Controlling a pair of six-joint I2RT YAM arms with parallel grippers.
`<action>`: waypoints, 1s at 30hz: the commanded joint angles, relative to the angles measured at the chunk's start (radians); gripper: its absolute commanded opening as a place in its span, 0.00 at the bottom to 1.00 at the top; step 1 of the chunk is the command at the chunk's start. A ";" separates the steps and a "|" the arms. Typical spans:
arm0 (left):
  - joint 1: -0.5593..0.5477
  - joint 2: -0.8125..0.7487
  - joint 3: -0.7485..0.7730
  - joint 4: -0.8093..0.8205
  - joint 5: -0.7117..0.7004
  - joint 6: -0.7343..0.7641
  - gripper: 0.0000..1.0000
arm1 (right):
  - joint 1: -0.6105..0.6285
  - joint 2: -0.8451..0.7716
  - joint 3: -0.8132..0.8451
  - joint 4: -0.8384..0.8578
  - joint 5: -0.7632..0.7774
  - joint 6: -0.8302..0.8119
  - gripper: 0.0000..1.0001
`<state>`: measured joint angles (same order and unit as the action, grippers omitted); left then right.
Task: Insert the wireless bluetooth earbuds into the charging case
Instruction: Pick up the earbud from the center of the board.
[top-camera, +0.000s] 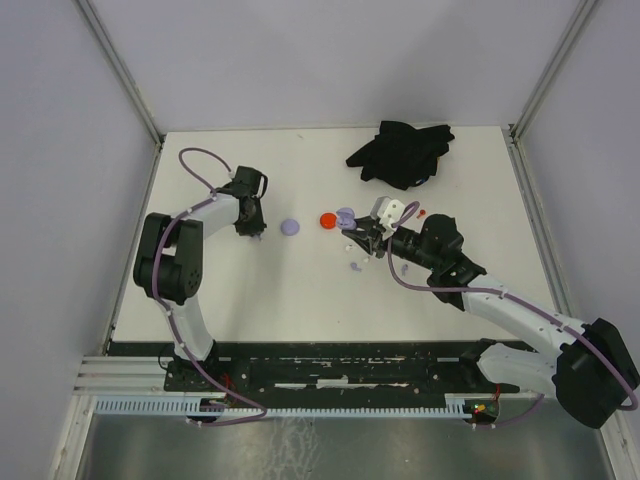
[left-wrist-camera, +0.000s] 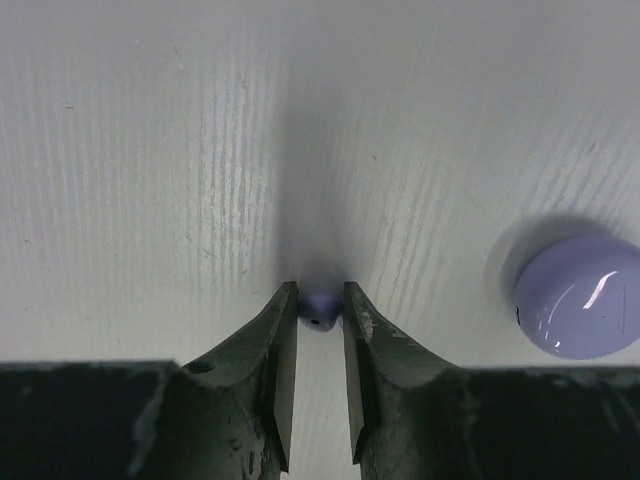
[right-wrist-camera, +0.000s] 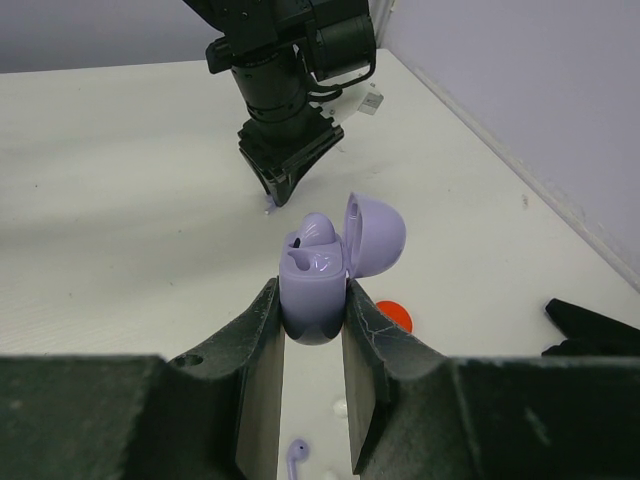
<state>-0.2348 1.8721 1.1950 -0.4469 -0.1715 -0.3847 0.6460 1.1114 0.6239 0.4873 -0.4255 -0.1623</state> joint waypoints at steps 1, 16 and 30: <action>-0.007 -0.007 -0.012 -0.084 0.122 0.069 0.27 | 0.002 -0.032 -0.005 0.025 0.010 -0.002 0.02; -0.287 -0.068 -0.071 -0.160 0.077 0.200 0.30 | 0.001 -0.044 -0.023 0.045 0.005 0.031 0.02; -0.296 -0.147 -0.135 -0.187 0.047 0.157 0.54 | 0.002 -0.079 -0.040 0.045 0.010 0.053 0.02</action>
<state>-0.5327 1.7638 1.0840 -0.6018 -0.1032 -0.2226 0.6460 1.0584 0.5846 0.4847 -0.4244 -0.1272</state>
